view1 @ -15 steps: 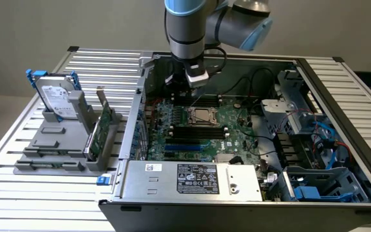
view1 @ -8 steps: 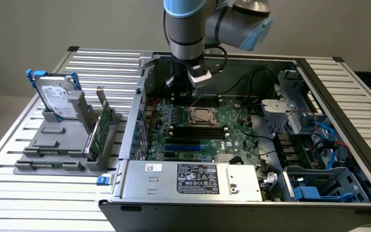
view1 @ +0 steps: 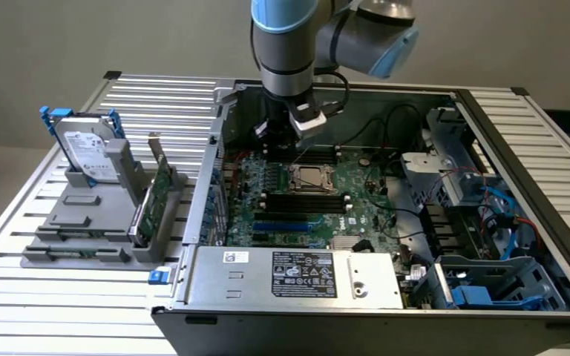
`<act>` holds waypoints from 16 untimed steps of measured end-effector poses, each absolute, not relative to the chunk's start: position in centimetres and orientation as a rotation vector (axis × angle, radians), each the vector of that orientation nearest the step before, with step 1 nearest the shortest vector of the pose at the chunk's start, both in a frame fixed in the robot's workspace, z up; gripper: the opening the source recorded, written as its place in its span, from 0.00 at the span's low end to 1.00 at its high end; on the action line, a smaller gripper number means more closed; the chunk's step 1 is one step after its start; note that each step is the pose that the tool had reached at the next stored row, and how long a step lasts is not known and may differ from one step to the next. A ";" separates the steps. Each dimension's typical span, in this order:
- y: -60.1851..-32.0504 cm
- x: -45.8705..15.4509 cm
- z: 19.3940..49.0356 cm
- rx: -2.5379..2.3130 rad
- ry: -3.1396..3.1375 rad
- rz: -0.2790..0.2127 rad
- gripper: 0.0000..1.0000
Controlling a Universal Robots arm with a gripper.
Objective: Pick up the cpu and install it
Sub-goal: 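Install the first cpu locking lever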
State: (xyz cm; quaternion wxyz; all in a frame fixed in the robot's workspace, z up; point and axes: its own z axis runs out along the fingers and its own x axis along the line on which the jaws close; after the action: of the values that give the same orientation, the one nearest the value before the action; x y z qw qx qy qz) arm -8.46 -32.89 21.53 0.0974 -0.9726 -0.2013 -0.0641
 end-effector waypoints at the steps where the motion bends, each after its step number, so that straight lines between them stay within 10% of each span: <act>1: -33.0 -8.5 20.9 -2.879 -0.599 -0.201 0.11; 16: -33.5 -8.6 20.6 -2.881 -0.602 -0.226 0.11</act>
State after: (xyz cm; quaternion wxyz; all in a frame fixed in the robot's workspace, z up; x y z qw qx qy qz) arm -8.58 -33.46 20.60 0.0949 -0.9716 -0.2031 -0.0762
